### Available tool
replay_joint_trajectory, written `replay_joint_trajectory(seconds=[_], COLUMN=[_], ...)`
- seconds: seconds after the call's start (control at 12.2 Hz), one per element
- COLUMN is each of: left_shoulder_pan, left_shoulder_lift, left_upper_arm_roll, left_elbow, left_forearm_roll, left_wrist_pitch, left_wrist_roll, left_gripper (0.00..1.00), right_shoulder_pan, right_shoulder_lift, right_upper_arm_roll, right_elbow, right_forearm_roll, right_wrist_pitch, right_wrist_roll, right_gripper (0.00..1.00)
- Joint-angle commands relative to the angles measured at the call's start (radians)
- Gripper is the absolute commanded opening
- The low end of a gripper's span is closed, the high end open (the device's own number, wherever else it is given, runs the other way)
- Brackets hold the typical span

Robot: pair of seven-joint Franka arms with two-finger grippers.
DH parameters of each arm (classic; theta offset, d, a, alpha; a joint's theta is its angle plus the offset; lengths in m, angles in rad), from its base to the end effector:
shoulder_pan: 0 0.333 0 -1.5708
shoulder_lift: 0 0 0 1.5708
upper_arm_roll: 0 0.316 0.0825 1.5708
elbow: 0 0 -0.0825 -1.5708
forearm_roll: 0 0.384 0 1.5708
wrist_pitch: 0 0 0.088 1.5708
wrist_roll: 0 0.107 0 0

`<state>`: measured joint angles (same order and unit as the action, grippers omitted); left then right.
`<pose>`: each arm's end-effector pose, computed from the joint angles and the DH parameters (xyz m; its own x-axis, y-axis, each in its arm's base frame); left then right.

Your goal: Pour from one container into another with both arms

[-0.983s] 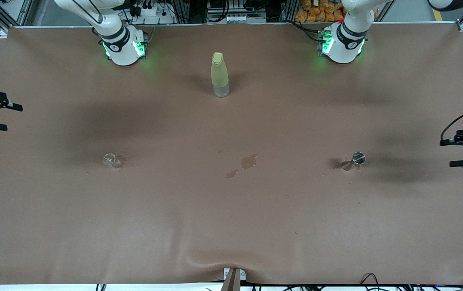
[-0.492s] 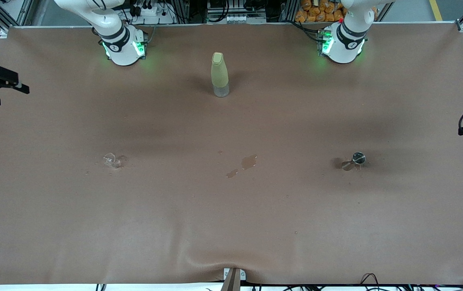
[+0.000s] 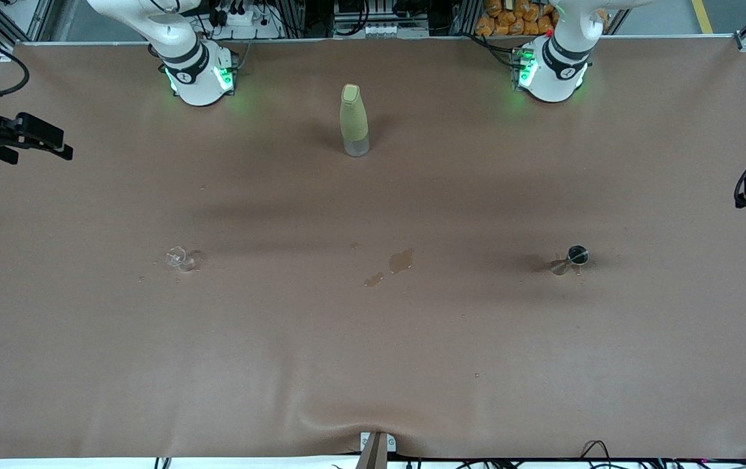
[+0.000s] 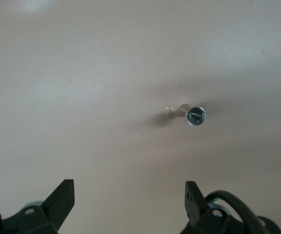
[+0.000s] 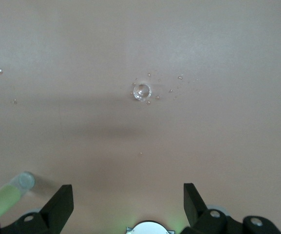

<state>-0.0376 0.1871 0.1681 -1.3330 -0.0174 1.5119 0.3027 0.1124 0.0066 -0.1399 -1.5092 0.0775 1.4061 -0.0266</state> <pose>0.6020 0.0662 0.6237 0.9845 -0.1750 -0.0095 -0.1751 -0.9845 -0.0115 0.5392 -0.0053 0.6363 0.9942 0.0118 -0.1069 0.0033 -0.9968 -0.0793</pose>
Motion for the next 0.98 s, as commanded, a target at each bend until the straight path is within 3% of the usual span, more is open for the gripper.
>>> replay_joint_trajectory(seconds=[0.0, 0.16, 0.33, 0.49, 0.9], left_shoulder_pan=[-0.065, -0.091, -0.094, -0.094, -0.107], left_shoulder_lift=[-0.124, -0.173, -0.184, -0.184, -0.175], left_upper_arm_roll=[0.002, -0.002, -0.079, -0.116, -0.102], left_elbow=[-0.124, -0.159, -0.155, -0.155, -0.149], left_forearm_roll=[0.022, 0.019, 0.016, 0.019, 0.019], left_wrist_pitch=[0.024, 0.025, 0.027, 0.027, 0.025], left_wrist_roll=[-0.114, -0.134, -0.193, -0.296, -0.238], left_gripper=[1.00, 1.00, 1.00, 1.00, 1.00], right_shoulder_pan=[0.010, -0.049, -0.137, -0.177, -0.201], right_shoulder_lift=[0.009, 0.010, 0.009, 0.009, 0.012], right_upper_arm_roll=[-0.001, 0.049, 0.135, 0.166, 0.187], right_elbow=[0.012, 0.012, 0.012, 0.012, 0.018], right_forearm_roll=[-0.039, -0.050, -0.053, -0.053, -0.076], right_wrist_pitch=[0.016, 0.025, 0.025, 0.024, 0.024], right_wrist_roll=[0.039, 0.037, 0.037, 0.037, 0.037], right_gripper=[1.00, 1.00, 1.00, 1.00, 1.00])
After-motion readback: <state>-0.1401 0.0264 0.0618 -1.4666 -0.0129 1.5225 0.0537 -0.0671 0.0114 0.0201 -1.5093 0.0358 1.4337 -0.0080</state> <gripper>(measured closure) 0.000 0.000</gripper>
